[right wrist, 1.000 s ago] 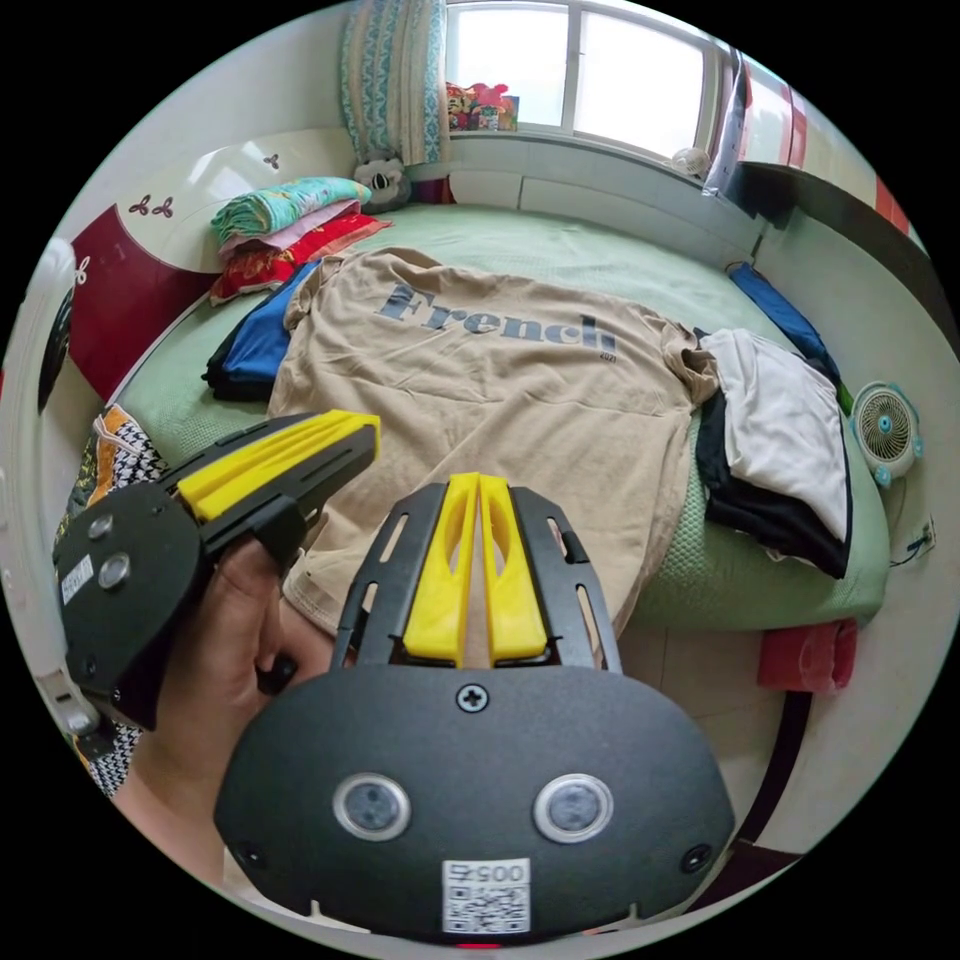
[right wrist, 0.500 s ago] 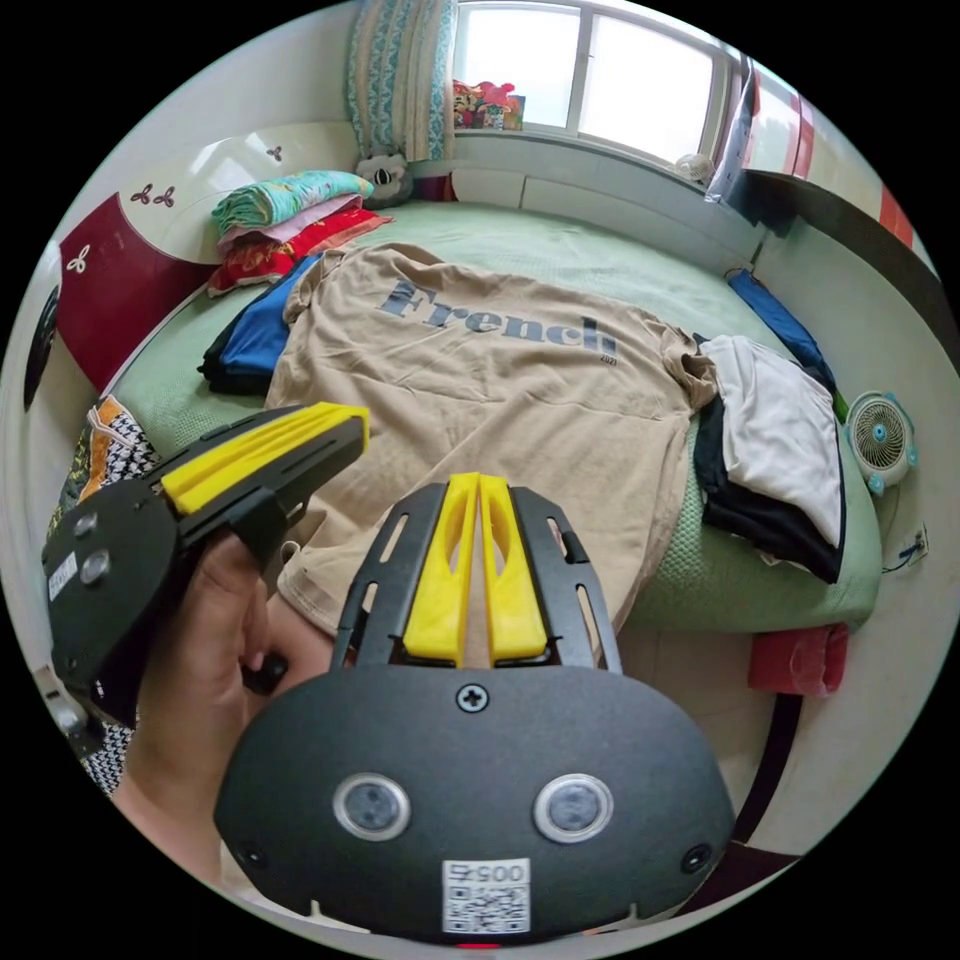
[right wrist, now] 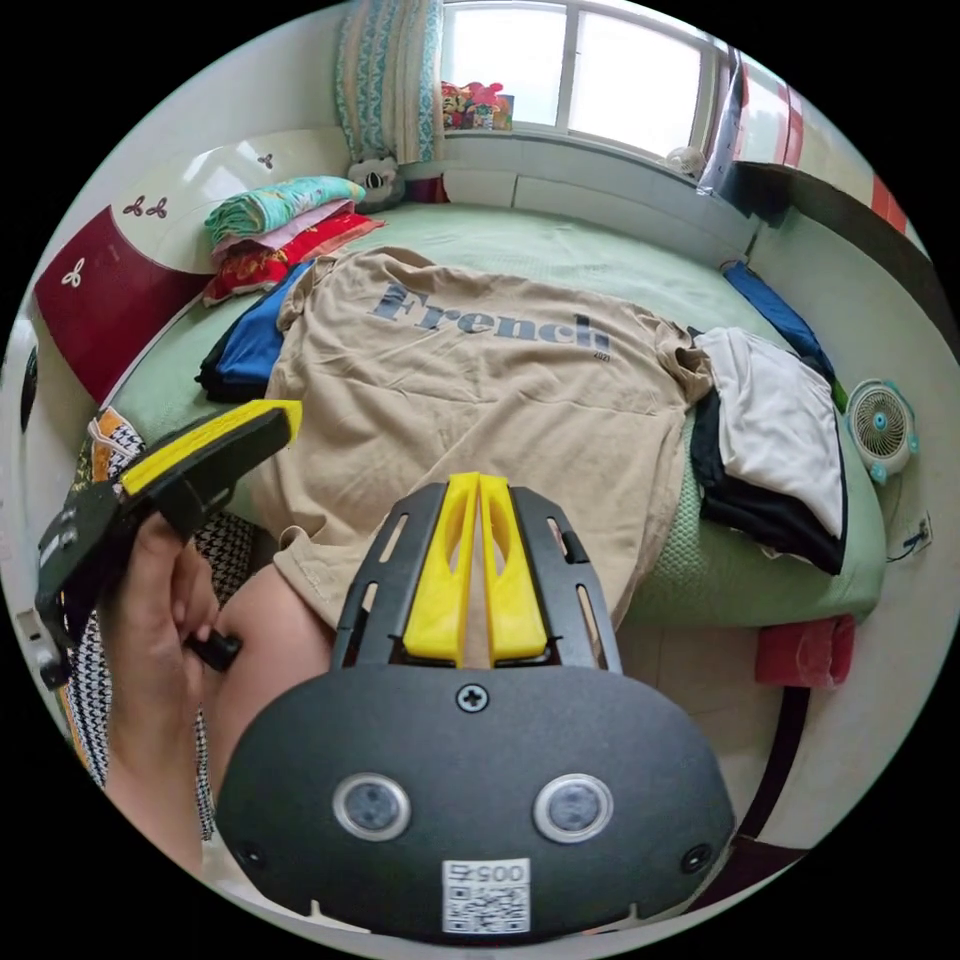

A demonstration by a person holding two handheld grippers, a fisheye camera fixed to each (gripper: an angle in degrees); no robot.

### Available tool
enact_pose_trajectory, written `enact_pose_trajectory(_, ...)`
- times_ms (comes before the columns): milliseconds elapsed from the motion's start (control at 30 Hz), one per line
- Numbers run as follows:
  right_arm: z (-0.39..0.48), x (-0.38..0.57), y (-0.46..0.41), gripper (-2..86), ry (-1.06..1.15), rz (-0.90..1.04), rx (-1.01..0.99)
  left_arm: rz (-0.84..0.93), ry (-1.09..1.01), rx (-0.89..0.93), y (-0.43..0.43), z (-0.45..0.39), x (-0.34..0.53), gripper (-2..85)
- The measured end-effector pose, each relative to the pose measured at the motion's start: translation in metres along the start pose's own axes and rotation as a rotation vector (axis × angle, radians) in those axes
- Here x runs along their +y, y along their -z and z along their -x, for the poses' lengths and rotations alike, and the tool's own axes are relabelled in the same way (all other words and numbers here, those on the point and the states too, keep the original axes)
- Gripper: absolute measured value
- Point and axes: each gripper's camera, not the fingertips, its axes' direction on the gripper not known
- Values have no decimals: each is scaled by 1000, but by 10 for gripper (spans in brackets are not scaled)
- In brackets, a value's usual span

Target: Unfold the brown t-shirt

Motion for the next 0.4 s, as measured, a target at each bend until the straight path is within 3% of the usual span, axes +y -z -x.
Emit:
enact_pose_trajectory(233,4,-21,-13,-9,37,-33,-15,-25,55,-8,3,50,-8,-5)
enact_pose_trajectory(400,19,-64,-18,-6,82,-86,33,-167,250,-6,8,120,-24,13)
